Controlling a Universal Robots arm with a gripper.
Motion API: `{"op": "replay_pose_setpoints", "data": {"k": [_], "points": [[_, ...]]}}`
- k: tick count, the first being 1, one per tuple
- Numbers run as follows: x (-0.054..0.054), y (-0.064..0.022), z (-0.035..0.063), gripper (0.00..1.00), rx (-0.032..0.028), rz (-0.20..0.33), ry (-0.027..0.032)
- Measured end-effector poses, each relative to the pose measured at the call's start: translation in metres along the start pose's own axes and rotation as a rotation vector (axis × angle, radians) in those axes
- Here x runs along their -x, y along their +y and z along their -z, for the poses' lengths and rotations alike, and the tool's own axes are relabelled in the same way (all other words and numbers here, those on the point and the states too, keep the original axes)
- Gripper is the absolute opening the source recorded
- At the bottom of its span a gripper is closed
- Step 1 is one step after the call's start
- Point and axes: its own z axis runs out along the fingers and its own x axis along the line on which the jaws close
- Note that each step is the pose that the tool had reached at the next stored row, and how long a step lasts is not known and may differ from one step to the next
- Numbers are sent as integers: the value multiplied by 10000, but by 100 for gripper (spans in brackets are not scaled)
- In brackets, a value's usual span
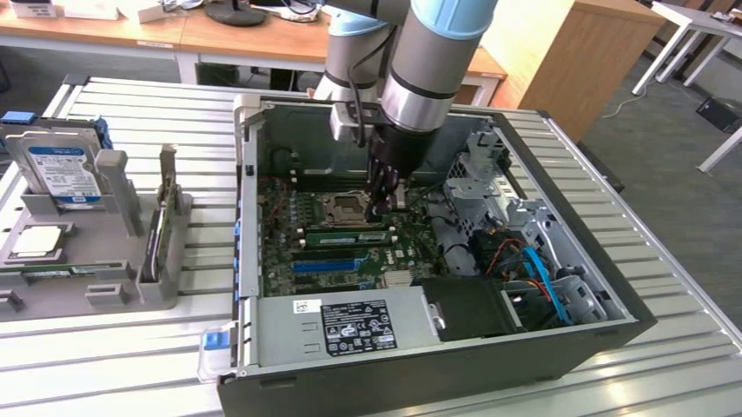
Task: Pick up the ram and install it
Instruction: 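Press down the ram until it locks into place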
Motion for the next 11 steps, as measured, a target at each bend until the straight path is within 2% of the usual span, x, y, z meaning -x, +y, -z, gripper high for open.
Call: {"op": "replay_pose_setpoints", "data": {"k": [11], "points": [[0, -101, 5, 10, -1, -1, 1]]}}
